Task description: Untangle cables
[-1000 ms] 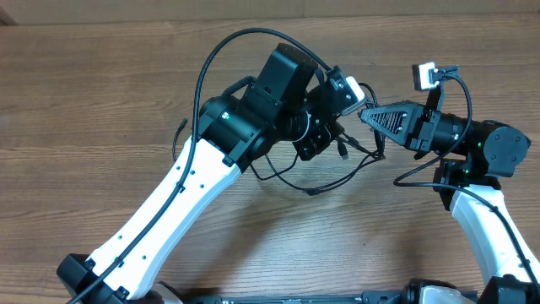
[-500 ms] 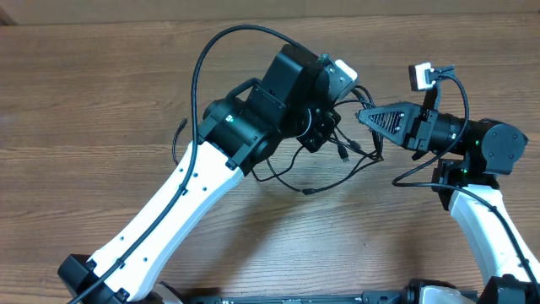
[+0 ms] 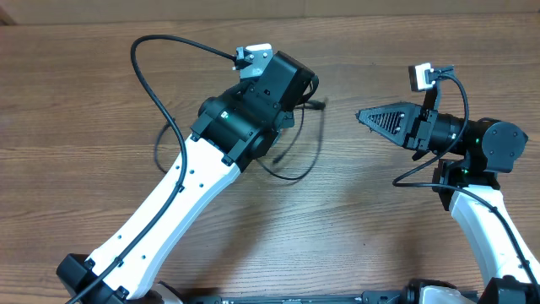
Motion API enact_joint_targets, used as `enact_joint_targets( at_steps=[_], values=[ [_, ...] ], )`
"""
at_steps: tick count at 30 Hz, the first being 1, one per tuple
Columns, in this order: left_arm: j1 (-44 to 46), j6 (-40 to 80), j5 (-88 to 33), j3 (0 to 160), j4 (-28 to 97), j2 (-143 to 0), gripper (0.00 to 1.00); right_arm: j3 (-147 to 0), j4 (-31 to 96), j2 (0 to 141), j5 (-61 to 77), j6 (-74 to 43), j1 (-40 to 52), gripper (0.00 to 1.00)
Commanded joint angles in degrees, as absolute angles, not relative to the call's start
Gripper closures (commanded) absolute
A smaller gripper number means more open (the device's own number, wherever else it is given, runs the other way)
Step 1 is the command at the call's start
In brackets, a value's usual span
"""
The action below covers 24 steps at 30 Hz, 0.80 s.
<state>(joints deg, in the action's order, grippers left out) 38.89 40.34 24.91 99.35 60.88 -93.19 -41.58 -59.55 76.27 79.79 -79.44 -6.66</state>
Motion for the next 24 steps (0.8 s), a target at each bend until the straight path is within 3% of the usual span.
enact_joint_targets(
  at_steps=[1,6,10,11,15,20,24],
  values=[
    [39.03,39.05,26.94,99.53,60.51,-92.27,0.96,-42.46,-59.59,75.66,81.06,-77.58,-6.76,0.89],
    [39.03,29.19,17.82,99.57,58.02,-91.13,0.96,-42.46,-53.58,75.66,82.52,-68.29,-6.76,0.89],
    [39.00,26.15,11.97,100.31,57.91,-89.52,0.96,-42.46,-44.36,75.66,83.24,-54.30,-6.74,0.71],
    [39.00,26.11,11.40,100.33,58.06,-89.08,0.96,-42.46,-43.05,75.66,83.09,-52.25,-6.74,0.58],
    [39.00,26.13,10.48,100.36,58.48,-87.15,0.96,-42.46,-36.14,75.66,76.66,-52.45,-6.74,0.30],
    [39.00,26.15,10.50,100.36,58.59,-85.95,0.96,-42.46,-23.99,75.66,62.00,-51.44,-6.76,0.17],
    [38.22,26.98,10.63,100.36,59.81,-85.08,0.96,-42.46,-18.17,75.66,49.58,-37.36,-6.76,0.07]
  ],
)
